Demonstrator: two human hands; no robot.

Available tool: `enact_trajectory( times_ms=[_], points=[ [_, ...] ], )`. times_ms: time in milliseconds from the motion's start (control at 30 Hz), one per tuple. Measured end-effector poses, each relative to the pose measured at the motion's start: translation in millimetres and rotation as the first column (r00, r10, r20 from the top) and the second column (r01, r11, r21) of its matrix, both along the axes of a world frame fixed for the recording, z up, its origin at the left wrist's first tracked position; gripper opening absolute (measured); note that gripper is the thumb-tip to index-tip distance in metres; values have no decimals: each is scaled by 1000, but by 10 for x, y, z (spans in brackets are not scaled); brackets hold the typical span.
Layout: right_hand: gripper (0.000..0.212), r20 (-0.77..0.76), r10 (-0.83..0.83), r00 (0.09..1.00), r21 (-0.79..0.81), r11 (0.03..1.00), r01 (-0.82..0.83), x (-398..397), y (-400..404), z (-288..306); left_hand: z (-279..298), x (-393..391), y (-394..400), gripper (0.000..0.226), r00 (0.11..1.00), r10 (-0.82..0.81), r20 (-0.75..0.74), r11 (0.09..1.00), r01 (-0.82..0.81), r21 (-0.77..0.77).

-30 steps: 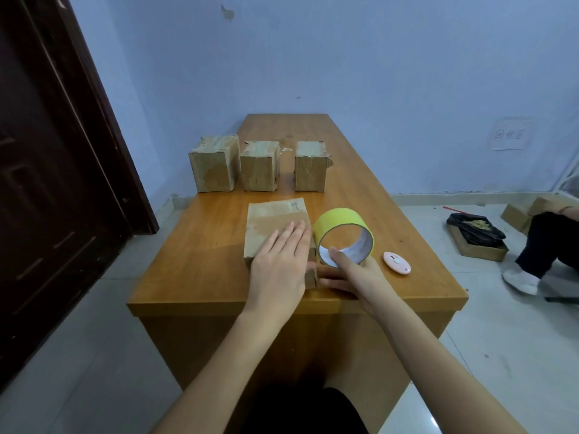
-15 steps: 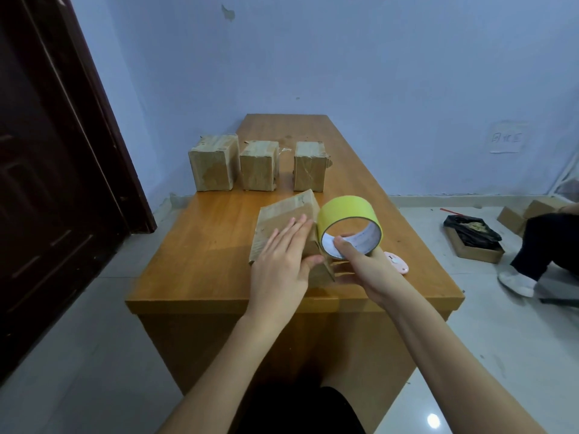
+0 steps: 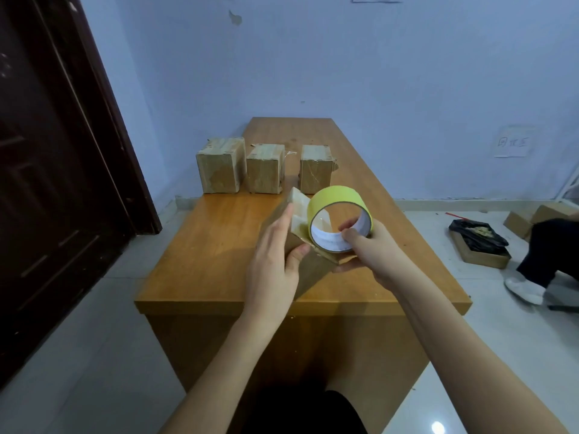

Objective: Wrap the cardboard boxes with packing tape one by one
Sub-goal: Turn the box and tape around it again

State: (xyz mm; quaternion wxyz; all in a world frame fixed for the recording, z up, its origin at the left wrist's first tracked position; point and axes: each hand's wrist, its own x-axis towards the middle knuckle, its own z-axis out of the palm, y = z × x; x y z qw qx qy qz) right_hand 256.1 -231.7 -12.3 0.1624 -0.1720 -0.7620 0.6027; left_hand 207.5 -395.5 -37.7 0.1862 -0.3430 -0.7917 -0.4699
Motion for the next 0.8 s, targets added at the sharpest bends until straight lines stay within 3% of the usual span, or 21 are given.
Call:
enact_trajectory(
  times_ms=[100, 167, 233, 333, 533, 633, 733, 800],
  points=[
    [9, 41, 44, 998, 121, 991, -49, -42, -55, 99, 30, -53, -113, 59, 997, -65, 48, 997, 67, -36],
    [13, 67, 37, 997, 218, 974, -51, -72, -86, 177, 33, -84, -186, 53, 999, -11, 34, 993, 15, -116],
    [11, 106, 28, 994, 342, 938, -63, -106, -118, 250, 51, -94, -229, 52, 992, 81, -94, 970, -100, -220],
    [7, 184, 36, 982, 474, 872, -121, -165, -169, 343, 64, -91, -230, 54, 966, 81, -247, 940, -156, -302],
    [25, 230, 3, 973, 599, 788, -144, -184, -281, 388, -95, -126, -292, 57, 983, 75, -169, 905, -138, -402],
    [20, 228, 42, 973, 541, 825, -163, -189, -275, 413, -69, -117, -291, 51, 966, 88, -244, 896, -184, -403],
    [16, 255, 165, 953, 349, 903, -250, -144, -152, 533, -30, -89, -283, 48, 942, 92, -322, 888, -224, -401],
    [18, 222, 222, 949, 208, 941, -268, -77, -73, 557, -28, -84, -292, 52, 957, 76, -281, 899, -188, -397]
  ],
)
